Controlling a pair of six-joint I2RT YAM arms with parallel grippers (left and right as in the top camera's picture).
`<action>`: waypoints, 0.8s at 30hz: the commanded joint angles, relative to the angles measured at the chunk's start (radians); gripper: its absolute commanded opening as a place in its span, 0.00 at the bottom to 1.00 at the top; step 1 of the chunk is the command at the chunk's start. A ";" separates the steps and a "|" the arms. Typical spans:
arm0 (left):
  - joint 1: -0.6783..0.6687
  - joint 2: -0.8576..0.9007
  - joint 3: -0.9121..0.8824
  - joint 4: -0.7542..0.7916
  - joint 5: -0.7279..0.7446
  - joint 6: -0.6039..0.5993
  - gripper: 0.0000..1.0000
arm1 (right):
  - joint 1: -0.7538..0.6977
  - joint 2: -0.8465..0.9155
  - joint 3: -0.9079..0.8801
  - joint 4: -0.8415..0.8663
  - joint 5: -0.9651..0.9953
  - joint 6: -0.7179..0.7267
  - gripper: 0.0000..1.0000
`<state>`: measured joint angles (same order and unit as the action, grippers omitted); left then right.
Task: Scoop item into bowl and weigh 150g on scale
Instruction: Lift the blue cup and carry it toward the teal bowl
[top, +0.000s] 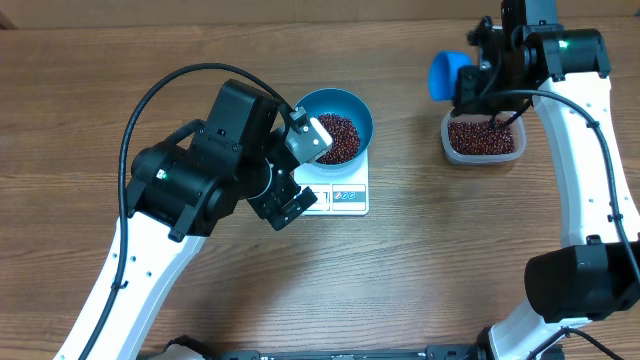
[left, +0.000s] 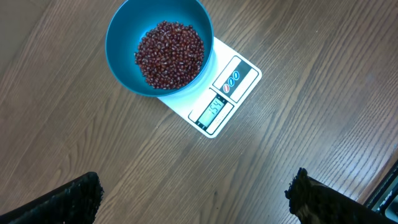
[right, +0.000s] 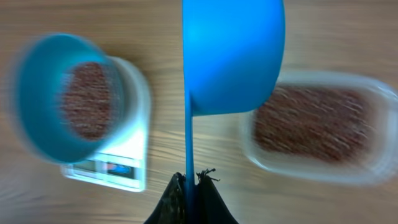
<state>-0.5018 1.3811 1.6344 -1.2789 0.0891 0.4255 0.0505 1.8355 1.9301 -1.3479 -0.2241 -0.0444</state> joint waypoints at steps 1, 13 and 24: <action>0.004 -0.007 0.020 0.000 -0.003 0.000 1.00 | 0.035 -0.030 0.022 0.031 -0.211 -0.041 0.04; 0.004 -0.007 0.019 0.000 -0.003 0.000 0.99 | 0.189 -0.027 0.021 0.040 -0.089 -0.092 0.04; 0.004 -0.007 0.019 0.000 -0.003 0.000 1.00 | 0.297 -0.014 0.013 0.050 0.026 -0.092 0.04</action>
<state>-0.5018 1.3811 1.6344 -1.2789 0.0891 0.4255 0.3275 1.8351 1.9301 -1.3033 -0.2634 -0.1284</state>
